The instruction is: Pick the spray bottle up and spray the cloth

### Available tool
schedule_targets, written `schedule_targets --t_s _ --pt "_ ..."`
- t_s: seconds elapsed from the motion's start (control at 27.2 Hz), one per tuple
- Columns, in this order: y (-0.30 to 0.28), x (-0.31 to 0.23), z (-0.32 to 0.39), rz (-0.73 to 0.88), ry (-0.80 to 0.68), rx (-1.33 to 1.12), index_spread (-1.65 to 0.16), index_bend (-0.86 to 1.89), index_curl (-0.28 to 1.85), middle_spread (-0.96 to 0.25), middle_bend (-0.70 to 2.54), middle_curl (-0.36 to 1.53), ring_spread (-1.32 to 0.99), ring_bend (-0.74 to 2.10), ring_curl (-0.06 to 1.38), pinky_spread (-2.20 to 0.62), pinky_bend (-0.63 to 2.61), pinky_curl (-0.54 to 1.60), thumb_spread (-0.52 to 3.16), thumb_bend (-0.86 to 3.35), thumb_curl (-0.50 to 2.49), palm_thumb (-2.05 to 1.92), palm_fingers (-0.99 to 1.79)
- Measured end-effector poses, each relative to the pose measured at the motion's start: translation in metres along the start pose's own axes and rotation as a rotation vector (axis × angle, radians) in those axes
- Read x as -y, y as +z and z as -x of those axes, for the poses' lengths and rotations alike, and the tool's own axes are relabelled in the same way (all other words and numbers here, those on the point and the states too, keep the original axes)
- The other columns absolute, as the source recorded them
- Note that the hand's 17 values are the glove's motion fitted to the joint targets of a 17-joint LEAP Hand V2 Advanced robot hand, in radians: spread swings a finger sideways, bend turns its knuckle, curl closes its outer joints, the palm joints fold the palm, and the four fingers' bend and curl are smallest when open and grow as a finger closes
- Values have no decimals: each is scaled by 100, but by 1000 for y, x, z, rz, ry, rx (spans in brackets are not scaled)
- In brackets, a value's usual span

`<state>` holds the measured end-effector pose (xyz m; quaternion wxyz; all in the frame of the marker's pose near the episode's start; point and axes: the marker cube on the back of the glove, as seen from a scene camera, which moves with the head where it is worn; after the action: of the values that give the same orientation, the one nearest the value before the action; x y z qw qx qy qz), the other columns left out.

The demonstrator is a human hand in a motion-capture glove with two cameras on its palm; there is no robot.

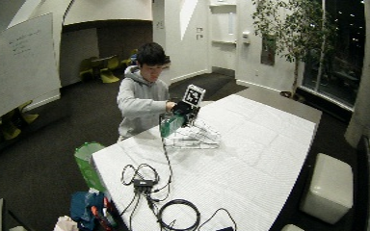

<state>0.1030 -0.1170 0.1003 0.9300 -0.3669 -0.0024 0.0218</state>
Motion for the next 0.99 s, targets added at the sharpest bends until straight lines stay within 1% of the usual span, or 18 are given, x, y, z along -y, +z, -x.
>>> schedule_targets --t_s 0.11,0.26,0.44,0.55,0.63,0.66,0.77,0.85,0.99 --pt "-1 0 6 7 -14 11 -18 53 54 -9 64 50 -19 59 44 -24 36 39 19 -3 70 94 140" --pt "-17 -9 2 -23 -46 -27 -18 53 55 -9 64 50 -19 59 44 -24 36 39 18 -3 71 93 140" --pt "-49 -22 -8 -65 -8 -33 -18 53 55 -9 64 50 -19 59 44 -24 36 39 18 -3 73 93 140" --pt "-57 -27 -10 -72 24 -49 -18 53 55 -9 65 50 -19 59 44 -24 35 39 18 -3 73 93 139" --pt "-56 -27 -10 -65 48 -58 -18 53 55 -9 65 50 -19 58 44 -24 35 39 18 -3 74 93 139" --pt "-54 -26 -9 -60 32 -64 -18 53 55 -9 64 50 -19 59 44 -24 35 39 18 -3 74 93 139" --pt "-44 -25 -8 -35 -73 -81 -18 53 55 -9 65 50 -19 58 44 -24 35 39 18 -3 74 93 139" --pt "-34 -22 -8 -17 -112 -97 -18 53 56 -9 65 50 -19 58 44 -24 35 39 18 -3 75 93 139" --pt "-23 -9 2 -14 -33 -57 -18 52 56 -9 65 50 -19 58 44 -24 35 40 18 -3 75 93 139"
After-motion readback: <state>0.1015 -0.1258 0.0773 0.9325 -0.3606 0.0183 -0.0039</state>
